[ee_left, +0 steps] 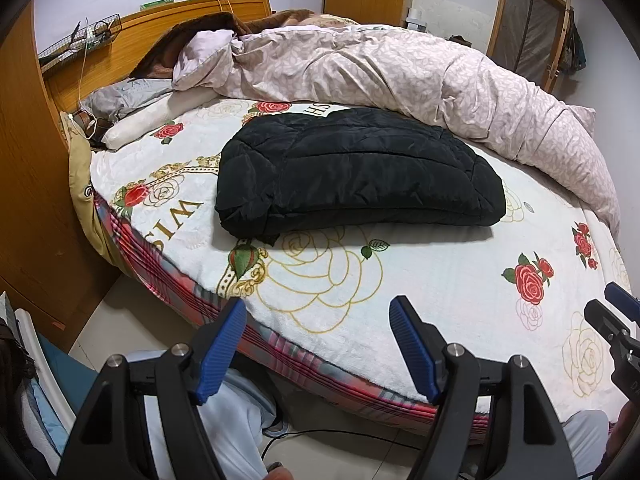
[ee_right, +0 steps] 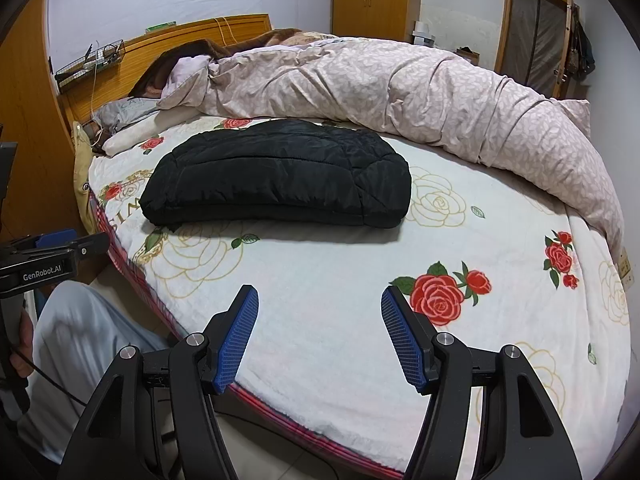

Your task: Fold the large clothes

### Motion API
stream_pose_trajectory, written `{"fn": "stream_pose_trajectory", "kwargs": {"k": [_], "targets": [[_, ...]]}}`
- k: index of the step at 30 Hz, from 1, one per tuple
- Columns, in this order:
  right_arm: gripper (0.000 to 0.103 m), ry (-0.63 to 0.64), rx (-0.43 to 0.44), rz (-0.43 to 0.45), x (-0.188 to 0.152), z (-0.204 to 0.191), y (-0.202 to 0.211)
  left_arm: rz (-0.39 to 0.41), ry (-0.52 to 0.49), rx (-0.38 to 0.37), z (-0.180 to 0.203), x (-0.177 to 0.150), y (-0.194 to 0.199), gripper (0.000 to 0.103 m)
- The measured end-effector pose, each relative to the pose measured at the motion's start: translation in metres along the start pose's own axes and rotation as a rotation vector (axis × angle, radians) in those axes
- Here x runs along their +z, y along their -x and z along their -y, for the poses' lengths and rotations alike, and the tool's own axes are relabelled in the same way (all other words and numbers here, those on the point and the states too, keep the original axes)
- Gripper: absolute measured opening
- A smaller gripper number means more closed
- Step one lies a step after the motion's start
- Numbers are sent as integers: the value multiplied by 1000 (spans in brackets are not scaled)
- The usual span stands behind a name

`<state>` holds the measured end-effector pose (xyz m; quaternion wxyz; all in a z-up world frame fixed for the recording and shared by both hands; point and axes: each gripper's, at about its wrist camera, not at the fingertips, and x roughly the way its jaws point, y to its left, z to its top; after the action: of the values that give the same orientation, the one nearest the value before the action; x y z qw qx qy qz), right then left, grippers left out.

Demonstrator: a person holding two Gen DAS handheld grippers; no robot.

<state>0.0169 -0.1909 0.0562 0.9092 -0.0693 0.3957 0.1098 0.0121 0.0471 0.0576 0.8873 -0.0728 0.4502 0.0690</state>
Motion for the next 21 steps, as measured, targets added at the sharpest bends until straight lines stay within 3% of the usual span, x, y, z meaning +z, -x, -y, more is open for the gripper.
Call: {"fn": "stream_pose_trajectory", "kwargs": {"k": [21], "targets": [[64, 4, 1, -4, 1, 1, -1, -1, -4, 11, 0, -1, -1, 76]]}}
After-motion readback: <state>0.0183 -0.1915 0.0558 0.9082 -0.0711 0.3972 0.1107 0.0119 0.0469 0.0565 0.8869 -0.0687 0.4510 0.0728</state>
